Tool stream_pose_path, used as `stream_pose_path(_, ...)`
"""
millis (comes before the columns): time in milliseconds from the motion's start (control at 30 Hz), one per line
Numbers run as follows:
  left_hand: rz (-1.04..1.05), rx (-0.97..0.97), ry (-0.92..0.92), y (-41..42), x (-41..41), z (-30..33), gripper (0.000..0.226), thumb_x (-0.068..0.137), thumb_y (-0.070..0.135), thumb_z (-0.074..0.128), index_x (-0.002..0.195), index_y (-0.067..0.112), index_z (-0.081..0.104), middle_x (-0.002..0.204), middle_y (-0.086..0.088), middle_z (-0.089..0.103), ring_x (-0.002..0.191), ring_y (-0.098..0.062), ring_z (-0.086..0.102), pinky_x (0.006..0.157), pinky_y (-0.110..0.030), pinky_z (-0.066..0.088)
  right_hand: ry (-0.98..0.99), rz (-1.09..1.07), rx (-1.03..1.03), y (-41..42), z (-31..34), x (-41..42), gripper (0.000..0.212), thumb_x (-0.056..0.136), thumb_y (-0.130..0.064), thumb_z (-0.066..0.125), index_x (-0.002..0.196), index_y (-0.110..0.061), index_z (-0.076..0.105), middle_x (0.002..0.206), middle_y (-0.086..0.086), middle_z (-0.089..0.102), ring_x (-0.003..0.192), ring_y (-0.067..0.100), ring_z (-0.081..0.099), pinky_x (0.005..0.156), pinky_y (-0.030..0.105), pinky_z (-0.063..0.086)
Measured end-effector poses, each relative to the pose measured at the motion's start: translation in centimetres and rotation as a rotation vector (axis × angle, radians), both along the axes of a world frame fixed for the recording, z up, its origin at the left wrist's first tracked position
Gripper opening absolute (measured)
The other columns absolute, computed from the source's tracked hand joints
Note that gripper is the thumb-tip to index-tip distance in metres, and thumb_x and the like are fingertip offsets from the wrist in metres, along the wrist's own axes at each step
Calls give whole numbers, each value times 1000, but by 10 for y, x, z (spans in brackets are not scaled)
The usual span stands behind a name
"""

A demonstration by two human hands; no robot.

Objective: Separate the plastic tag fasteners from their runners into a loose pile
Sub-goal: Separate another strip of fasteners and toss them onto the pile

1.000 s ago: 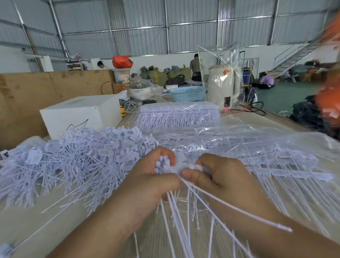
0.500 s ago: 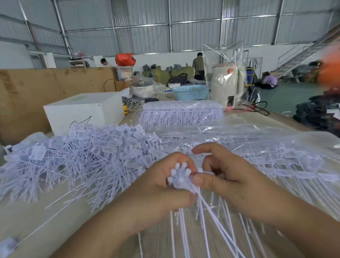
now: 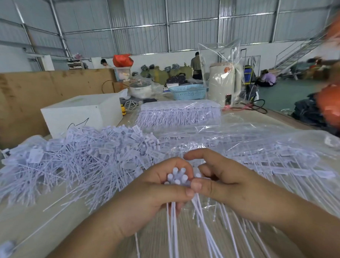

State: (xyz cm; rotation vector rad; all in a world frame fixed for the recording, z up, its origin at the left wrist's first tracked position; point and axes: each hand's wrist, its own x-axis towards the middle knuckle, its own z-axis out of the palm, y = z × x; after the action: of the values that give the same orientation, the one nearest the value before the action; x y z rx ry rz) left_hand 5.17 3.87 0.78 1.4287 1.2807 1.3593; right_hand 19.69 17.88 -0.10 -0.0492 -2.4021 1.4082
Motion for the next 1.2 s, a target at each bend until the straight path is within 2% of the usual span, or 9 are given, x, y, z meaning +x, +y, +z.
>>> stream_pose_path(133, 110, -11, -10, 3, 6, -2, 18, 64, 30, 72, 75, 23, 60, 54, 3, 48, 51, -11, 47, 55, -27, 38, -30, 6, 5, 2, -2, 0, 53, 89, -42, 54, 138, -41, 34, 98, 10, 67, 98, 30, 63, 93, 52, 46)
stream_pose_path(267, 250, 25, 72, 6, 10, -5, 20, 63, 36, 76, 68, 26, 59, 49, 7, 48, 48, -9, 47, 52, -21, 41, -61, -7, 36, 5, -4, -1, 56, 90, -43, 53, 140, -51, 28, 78, -17, 58, 73, -3, 54, 72, 27, 40)
stream_pose_path(367, 317, 38, 129, 7, 10, -8, 12, 71, 31, 70, 68, 28, 59, 49, 11, 49, 48, -6, 47, 52, -19, 40, -52, -25, 48, 6, -8, -2, 52, 90, -45, 53, 137, -53, 31, 73, -13, 44, 67, 4, 45, 69, 29, 38)
stream_pose_path(600, 209, -5, 134, 7, 5, -6, 20, 72, 22, 70, 89, 32, 71, 79, -2, 64, 58, -9, 51, 52, -19, 42, -59, 67, 42, -1, -2, -2, 44, 98, -32, 53, 139, -31, 37, 107, -1, 69, 95, 8, 65, 86, 29, 47)
stream_pose_path(667, 110, -52, 168, 3, 0, -3, 10, 76, 19, 72, 84, 25, 71, 76, -4, 62, 62, -11, 51, 51, -18, 42, -107, 19, 70, 0, -4, -1, 55, 91, -38, 59, 140, -40, 33, 97, 0, 67, 88, 16, 64, 83, 40, 49)
stream_pose_path(767, 39, -133, 197, 0, -6, 0, 13, 78, 14, 71, 80, 27, 71, 71, 8, 59, 60, -9, 50, 50, -17, 43, -109, 20, 97, 0, -4, 0, 59, 91, -23, 66, 138, -41, 35, 74, -8, 54, 69, 8, 52, 69, 30, 43)
stream_pose_path(933, 69, -124, 230, -1, -5, 5, 8, 74, 19, 73, 75, 27, 70, 66, 11, 57, 56, -7, 50, 50, -16, 42, -87, -56, 189, -1, 0, 0, 24, 83, -52, 68, 96, -31, 64, 70, -1, 59, 65, 23, 57, 64, 42, 47)
stream_pose_path(1033, 145, -88, 235, -1, -4, 6, 8, 69, 30, 75, 72, 26, 68, 62, 11, 56, 52, -7, 50, 50, -16, 42, -191, -124, 264, 6, 3, 3, 51, 78, -72, 58, 73, -21, 58, 57, -8, 45, 52, 7, 40, 52, 26, 33)
stream_pose_path(1200, 92, -141, 263, -2, -3, 8, 7, 72, 20, 69, 71, 27, 70, 63, 11, 55, 53, -10, 50, 48, -17, 41, -188, -64, 217, 12, 5, 8, 35, 87, -46, 66, 60, -27, 53, 54, -13, 39, 51, 6, 35, 51, 23, 30)
